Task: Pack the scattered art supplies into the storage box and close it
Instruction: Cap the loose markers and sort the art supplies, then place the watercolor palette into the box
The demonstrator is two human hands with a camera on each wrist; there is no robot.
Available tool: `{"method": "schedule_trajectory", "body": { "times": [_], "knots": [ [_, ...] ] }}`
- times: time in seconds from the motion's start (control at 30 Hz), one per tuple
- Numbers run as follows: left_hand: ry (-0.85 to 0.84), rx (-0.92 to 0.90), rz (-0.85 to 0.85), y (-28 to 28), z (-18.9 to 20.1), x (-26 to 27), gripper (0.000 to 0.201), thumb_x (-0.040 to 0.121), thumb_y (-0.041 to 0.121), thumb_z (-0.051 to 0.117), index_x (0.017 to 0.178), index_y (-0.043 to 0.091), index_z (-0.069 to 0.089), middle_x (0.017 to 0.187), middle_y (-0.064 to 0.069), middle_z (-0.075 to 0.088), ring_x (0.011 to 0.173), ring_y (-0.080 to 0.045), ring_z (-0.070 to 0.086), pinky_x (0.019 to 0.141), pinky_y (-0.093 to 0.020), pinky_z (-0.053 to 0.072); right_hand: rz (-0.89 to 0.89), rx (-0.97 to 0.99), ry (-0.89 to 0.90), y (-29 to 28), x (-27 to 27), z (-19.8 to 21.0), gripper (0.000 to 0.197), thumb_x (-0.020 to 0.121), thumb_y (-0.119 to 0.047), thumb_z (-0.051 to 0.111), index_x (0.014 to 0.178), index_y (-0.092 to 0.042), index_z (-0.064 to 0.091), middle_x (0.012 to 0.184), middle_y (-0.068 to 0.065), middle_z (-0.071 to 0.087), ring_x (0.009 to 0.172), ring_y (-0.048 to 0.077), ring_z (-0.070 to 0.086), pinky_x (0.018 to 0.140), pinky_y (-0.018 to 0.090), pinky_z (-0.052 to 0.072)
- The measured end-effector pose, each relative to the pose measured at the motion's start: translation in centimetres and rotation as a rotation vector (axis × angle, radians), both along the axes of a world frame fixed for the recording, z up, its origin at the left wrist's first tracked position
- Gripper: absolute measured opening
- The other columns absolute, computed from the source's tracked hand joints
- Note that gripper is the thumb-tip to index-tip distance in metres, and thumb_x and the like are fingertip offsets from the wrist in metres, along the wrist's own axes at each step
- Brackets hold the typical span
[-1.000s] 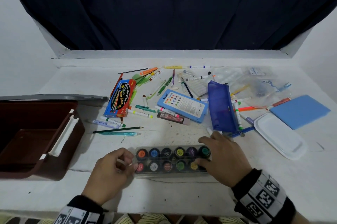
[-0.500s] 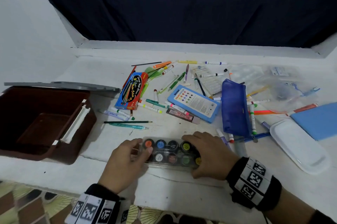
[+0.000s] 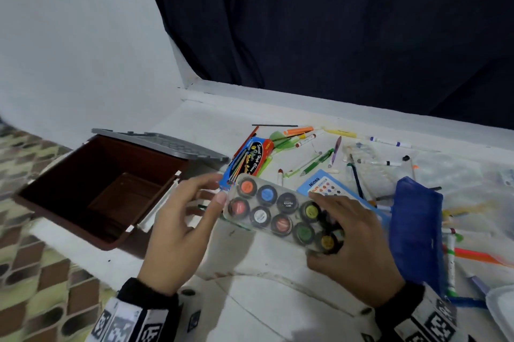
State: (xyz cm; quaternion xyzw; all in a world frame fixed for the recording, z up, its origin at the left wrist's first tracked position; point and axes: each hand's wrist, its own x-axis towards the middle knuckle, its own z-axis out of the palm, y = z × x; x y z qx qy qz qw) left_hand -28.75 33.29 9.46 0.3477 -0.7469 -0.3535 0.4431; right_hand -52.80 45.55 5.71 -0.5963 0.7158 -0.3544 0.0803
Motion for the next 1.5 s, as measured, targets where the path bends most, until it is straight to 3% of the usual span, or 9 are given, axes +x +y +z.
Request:
{"method": "schedule_trajectory", "body": {
  "times": [0.2,0.43,0.57,0.83,0.97,1.1,1.27,1.4,1.5],
  "knots": [
    [0.084,-0.051,0.097,-4.0,1.2,4.8,0.016,0.097,0.022,0.062,0.112,0.019,0.067,0.109,0.002,0.069,0.097,-0.013,0.066,0.084,-0.017,0.05,0.085,-0.098,-0.004,-3.5,3.9,1.1,0.083,0.054,-0.044,0.075,0.133,-0.038,0.051,0.121,-0.021,0.056,0.114,0.007,0.053,0.097,0.042,0.044],
    [0.083,0.002,0.009,-11.5,1.0,13.7,0.019,0.096,0.022,0.057,0.112,0.021,0.066,0.109,0.004,0.07,0.101,-0.018,0.068,0.085,-0.028,0.054,0.084,-0.153,0.078,-8.9,12.0,1.2,0.077,0.062,-0.048,0.074,0.134,-0.033,0.052,0.126,-0.021,0.056,0.118,0.006,0.051,0.098,0.032,0.038],
    [0.007,-0.015,-0.023,-17.0,0.3,19.5,0.021,0.097,0.031,0.062,0.113,0.02,0.066,0.112,0.003,0.069,0.105,-0.017,0.067,0.087,-0.031,0.054,0.035,-0.196,0.117,-11.5,16.6,1.1,0.074,0.063,-0.048,0.077,0.132,-0.03,0.057,0.128,-0.016,0.059,0.118,0.009,0.054,0.094,0.04,0.045],
    [-0.387,-0.205,-0.084,-25.7,-0.9,26.3,0.028,0.097,0.045,0.057,0.121,0.03,0.061,0.117,0.015,0.061,0.112,-0.002,0.057,0.095,-0.03,0.047,-0.074,-0.192,0.073,-15.3,23.9,1.8,0.067,0.061,-0.045,0.081,0.123,-0.027,0.066,0.123,-0.015,0.062,0.116,0.008,0.058,0.092,0.041,0.049],
    [-0.572,-0.252,-0.132,-28.1,-1.9,26.9,0.044,0.092,0.06,0.042,0.126,0.036,0.055,0.12,0.016,0.054,0.116,-0.009,0.053,0.1,-0.044,0.045,-0.104,-0.093,0.156,-17.3,25.5,3.3,0.061,0.058,-0.049,0.077,0.116,-0.03,0.069,0.119,-0.016,0.065,0.109,0.006,0.059,0.091,0.039,0.05],
    [-0.608,-0.24,-0.155,-28.3,-2.6,27.0,0.043,0.096,0.058,0.047,0.133,0.036,0.049,0.123,0.012,0.052,0.117,-0.013,0.053,0.1,-0.044,0.047,-0.053,0.072,0.329,-20.4,26.6,4.4,0.055,0.061,-0.055,0.07,0.109,-0.029,0.069,0.103,-0.014,0.067,0.092,0.013,0.062,0.08,0.04,0.051],
    [-0.608,-0.234,-0.158,-28.1,-2.7,27.1,0.047,0.095,0.056,0.046,0.137,0.033,0.046,0.128,0.008,0.055,0.122,-0.016,0.052,0.101,-0.044,0.048,0.027,0.316,0.548,-23.8,28.1,3.9,0.06,0.065,-0.066,0.053,0.116,-0.035,0.062,0.102,-0.014,0.063,0.093,0.015,0.057,0.081,0.036,0.042],
    [-0.634,-0.209,-0.163,-27.9,-2.7,27.1,0.048,0.096,0.054,0.047,0.14,0.036,0.042,0.138,0.006,0.051,0.133,-0.017,0.046,0.108,-0.041,0.044,0.058,0.414,0.571,-25.1,28.6,2.4,0.062,0.073,-0.069,0.054,0.126,-0.036,0.055,0.125,-0.011,0.057,0.111,0.018,0.052,0.088,0.038,0.041],
    [-0.665,-0.213,-0.201,-27.9,-2.6,27.1,0.049,0.097,0.054,0.044,0.142,0.037,0.039,0.143,0.009,0.049,0.141,-0.014,0.034,0.118,-0.034,0.029,0.087,0.54,0.575,-25.5,28.4,1.7,0.065,0.081,-0.066,0.058,0.139,-0.039,0.042,0.144,-0.011,0.044,0.128,0.018,0.038,0.098,0.039,0.037]
  ]
}}
